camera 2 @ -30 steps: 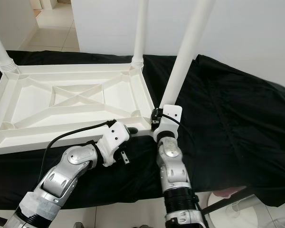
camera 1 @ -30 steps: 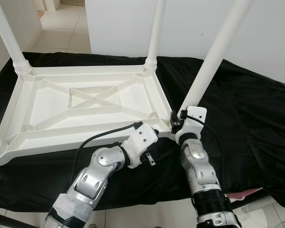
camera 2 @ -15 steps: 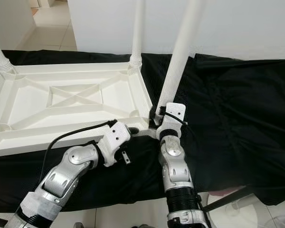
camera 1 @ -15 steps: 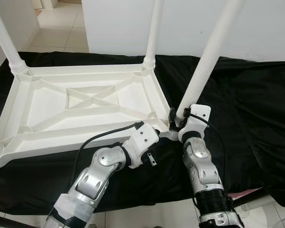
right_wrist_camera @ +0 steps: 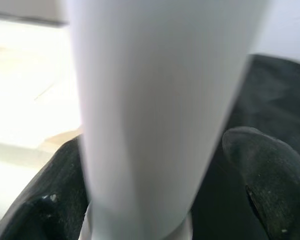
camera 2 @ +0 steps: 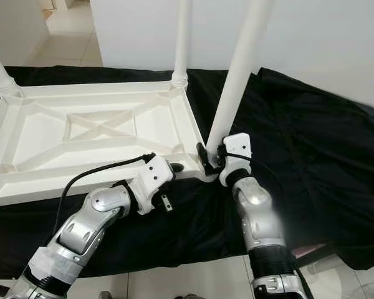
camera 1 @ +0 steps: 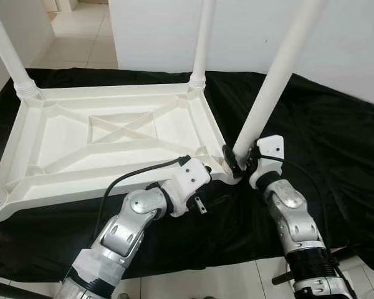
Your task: Building children table
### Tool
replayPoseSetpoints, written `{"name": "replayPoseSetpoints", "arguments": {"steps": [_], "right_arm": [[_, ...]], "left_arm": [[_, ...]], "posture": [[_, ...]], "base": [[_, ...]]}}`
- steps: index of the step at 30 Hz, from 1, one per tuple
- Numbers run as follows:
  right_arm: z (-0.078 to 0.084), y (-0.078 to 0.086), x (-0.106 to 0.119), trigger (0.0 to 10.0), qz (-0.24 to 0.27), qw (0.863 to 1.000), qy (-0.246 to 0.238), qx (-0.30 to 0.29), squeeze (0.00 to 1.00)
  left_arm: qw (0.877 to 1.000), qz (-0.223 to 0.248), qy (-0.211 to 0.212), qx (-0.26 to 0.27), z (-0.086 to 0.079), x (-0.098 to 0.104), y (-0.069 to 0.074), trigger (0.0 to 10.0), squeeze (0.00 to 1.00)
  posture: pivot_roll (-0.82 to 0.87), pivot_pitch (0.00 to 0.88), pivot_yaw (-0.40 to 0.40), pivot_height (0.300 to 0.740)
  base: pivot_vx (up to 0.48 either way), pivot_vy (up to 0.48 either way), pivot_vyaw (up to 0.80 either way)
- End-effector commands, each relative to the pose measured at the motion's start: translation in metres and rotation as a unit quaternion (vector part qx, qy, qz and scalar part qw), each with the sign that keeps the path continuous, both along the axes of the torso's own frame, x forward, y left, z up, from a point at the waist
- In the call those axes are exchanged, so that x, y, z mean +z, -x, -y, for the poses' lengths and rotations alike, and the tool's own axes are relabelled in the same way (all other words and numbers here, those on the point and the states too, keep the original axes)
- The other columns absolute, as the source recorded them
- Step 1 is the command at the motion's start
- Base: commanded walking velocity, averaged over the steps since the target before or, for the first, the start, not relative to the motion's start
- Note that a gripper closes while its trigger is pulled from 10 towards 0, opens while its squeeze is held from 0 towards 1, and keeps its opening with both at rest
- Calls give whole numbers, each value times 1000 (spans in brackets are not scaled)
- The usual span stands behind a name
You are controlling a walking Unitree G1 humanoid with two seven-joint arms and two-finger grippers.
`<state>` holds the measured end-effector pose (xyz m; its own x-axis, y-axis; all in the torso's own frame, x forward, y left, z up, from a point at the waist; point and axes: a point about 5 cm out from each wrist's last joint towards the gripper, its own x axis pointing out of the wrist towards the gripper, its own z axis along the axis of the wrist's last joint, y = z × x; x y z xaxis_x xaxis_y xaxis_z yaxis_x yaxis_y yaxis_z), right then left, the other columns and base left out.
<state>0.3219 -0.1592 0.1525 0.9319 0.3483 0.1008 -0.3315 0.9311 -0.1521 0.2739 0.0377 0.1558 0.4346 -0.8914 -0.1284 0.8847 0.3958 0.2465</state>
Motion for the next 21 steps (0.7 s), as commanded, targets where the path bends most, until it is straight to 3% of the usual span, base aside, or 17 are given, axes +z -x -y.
{"name": "replayPoseSetpoints", "arguments": {"steps": [1,6,7,8,9,10,20,21], "right_arm": [[-1,-1,-6,10000,-12,999,13,31,0],[5,-3,-13,10000,-29,998,29,52,0],[6,-4,-15,3216,-32,997,34,61,0],[7,-4,-17,1137,-33,996,44,66,0],[8,-4,-17,1137,-32,996,50,72,0],[8,-4,-17,0,-31,995,51,78,0],[9,-7,-16,0,-29,994,45,96,0],[9,-8,-16,9843,-31,995,39,92,0]], "left_arm": [[1000,8,-4,0,1,0,-2,10000,0],[1000,9,-6,0,1,0,-3,10000,0],[1000,10,-6,0,1,1,-3,10000,0],[1000,10,-6,1,0,1,-3,10000,0],[1000,11,-6,2,0,1,-3,10000,0],[1000,11,-7,3,0,0,-3,10000,0],[1000,11,-8,3,1,-2,-2,10000,0],[1000,11,-8,3,1,-2,-2,10000,0]], "posture": [[-71,69,-39,740],[-69,63,-38,740],[-64,58,-40,740],[-61,52,-40,740],[-61,52,-40,740],[-64,49,-40,740],[-51,39,-54,740],[-48,37,-56,740]], "base": [[0,0,0],[0,0,0],[0,0,0],[0,0,0],[0,0,0],[0,0,0],[0,0,0],[0,0,0]]}}
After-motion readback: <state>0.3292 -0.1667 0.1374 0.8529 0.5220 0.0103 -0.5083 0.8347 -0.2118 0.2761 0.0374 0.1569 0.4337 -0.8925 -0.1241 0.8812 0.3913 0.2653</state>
